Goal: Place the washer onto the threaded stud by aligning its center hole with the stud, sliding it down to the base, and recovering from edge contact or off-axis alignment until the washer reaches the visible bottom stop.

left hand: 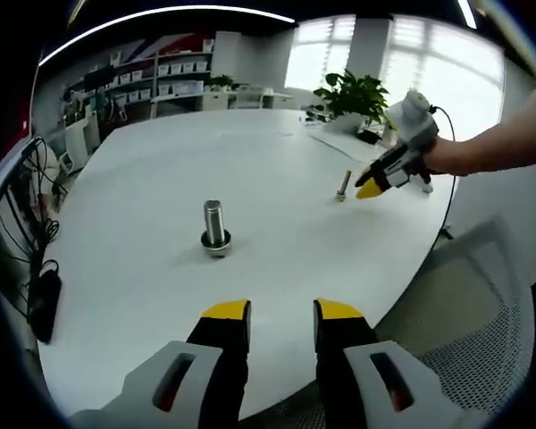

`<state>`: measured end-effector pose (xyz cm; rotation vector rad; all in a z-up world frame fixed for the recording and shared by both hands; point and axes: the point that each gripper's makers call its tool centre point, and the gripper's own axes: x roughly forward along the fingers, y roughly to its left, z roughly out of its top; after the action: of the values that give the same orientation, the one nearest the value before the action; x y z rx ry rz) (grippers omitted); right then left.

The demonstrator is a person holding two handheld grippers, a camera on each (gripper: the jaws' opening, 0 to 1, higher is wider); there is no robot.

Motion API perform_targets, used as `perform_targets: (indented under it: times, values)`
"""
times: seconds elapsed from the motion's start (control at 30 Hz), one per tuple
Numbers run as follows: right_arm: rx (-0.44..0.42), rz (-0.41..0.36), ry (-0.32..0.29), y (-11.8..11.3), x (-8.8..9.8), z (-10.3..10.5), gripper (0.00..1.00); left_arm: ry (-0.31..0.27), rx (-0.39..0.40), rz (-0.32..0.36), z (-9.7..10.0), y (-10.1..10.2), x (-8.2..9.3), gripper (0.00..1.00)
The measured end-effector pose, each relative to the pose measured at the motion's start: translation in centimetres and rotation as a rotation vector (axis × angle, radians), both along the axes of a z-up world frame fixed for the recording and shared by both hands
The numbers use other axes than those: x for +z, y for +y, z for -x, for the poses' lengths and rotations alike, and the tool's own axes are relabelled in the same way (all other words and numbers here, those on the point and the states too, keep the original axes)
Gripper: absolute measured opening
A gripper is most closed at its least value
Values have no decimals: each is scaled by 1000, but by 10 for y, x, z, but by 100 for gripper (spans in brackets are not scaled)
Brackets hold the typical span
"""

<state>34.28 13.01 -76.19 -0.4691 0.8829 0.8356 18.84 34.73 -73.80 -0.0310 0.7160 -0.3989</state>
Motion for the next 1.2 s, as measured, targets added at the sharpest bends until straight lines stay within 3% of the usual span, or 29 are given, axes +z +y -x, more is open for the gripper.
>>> perform_targets:
  times: [0.23,0.57,0.67,0.97,1.2]
  values:
    - [-72,-175,-24,-4,23,12,28,1,17,-11,0,2,0,28]
    - [-102,-248,6,-16,25,47,30,-8,36,-18,-2,4,4,31]
    - [-137,-303,42,-16,24,58,30,-4,36,-28,-2,5,3,31]
    - [-140,-360,-11,-15,38,72,35,-8,65,-50,-3,12,3,30]
    - [-156,-355,2,-19,38,86,37,-18,58,-64,-3,11,5,30]
